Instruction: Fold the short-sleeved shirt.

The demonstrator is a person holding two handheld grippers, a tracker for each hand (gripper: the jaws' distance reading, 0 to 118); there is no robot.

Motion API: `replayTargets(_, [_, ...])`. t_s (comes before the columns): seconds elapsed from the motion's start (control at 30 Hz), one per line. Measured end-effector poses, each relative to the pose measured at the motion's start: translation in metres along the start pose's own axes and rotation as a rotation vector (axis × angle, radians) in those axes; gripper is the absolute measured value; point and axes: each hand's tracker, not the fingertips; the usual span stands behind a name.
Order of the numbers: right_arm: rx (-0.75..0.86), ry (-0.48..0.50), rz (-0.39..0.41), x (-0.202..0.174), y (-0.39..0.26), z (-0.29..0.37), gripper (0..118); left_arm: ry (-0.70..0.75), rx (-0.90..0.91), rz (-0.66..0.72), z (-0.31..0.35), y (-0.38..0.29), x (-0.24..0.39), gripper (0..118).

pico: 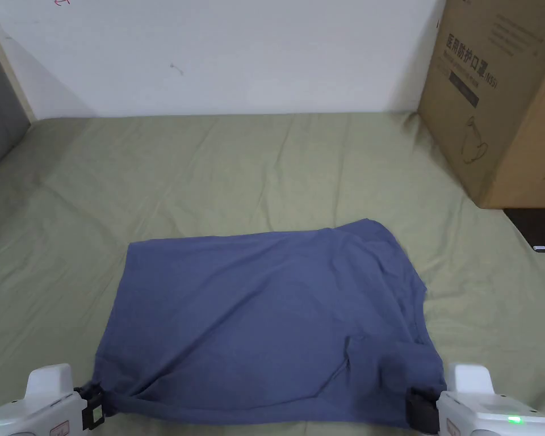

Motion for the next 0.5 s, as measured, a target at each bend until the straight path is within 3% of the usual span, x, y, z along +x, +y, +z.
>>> replayTargets(0.1, [-0.023, 0.01, 0.02, -0.009, -0.003, -0.002, 60, 0.001, -0.001, 0.008, 0.0, 0.001, -0.002, 5])
replayTargets(0.17, [-0.029, 0.025, 0.029, -0.01, -0.004, -0.003, 15, -0.001, -0.002, 0.017, 0.0, 0.001, -0.002, 5])
replayTargets(0.2, [-0.028, 0.032, 0.034, -0.011, -0.003, -0.002, 3, -0.002, -0.002, 0.019, 0.0, 0.001, -0.002, 5])
replayTargets(0.5, [0.177, 0.054, 0.018, 0.0, 0.041, 0.033, 2, -0.021, 0.063, 0.067, 0.006, 0.03, -0.008, 5])
